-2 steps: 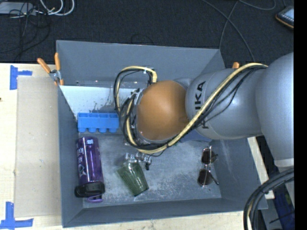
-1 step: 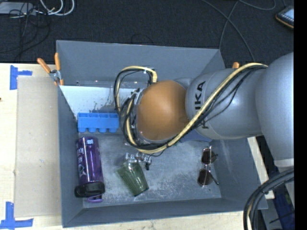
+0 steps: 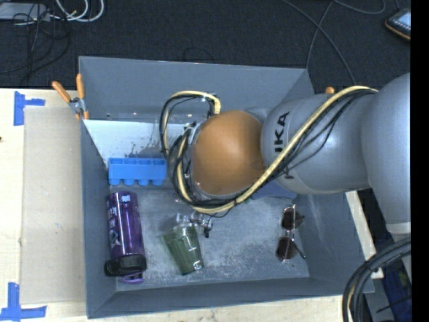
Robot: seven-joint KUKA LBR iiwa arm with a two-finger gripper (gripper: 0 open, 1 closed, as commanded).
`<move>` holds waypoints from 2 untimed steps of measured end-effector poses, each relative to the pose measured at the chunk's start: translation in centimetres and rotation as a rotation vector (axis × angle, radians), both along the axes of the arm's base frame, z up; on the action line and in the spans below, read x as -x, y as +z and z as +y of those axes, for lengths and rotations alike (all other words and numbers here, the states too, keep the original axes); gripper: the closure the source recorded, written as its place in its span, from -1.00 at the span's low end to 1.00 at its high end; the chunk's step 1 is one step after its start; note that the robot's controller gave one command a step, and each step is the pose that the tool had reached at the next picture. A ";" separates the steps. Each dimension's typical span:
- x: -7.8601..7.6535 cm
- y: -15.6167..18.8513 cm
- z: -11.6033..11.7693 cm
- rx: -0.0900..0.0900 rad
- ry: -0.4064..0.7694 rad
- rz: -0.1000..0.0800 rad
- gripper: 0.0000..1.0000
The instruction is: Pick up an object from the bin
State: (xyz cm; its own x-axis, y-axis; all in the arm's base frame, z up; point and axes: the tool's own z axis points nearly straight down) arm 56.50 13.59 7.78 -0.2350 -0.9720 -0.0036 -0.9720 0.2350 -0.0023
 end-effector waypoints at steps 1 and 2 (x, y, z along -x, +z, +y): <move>0.0 1.2 0.0 0.000 -0.003 0.001 1.00; 0.2 4.0 0.1 0.000 -0.004 0.007 1.00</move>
Offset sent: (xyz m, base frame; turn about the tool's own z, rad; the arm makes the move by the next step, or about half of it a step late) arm -0.0003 0.0005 0.0723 0.0018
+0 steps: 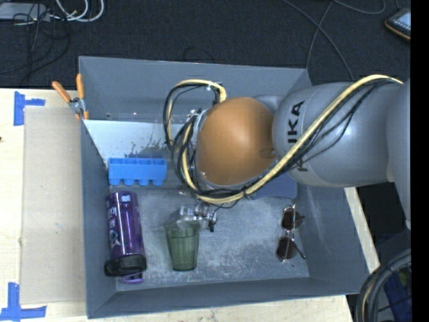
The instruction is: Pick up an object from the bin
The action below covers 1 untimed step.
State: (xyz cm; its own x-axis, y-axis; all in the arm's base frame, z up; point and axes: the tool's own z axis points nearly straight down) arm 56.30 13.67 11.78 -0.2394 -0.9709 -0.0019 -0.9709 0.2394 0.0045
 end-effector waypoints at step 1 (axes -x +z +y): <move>-0.2 3.7 0.0 -0.001 -0.001 -0.007 1.00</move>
Offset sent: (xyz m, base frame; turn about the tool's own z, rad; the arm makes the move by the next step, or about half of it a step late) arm 0.0012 0.0003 0.0531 -0.0004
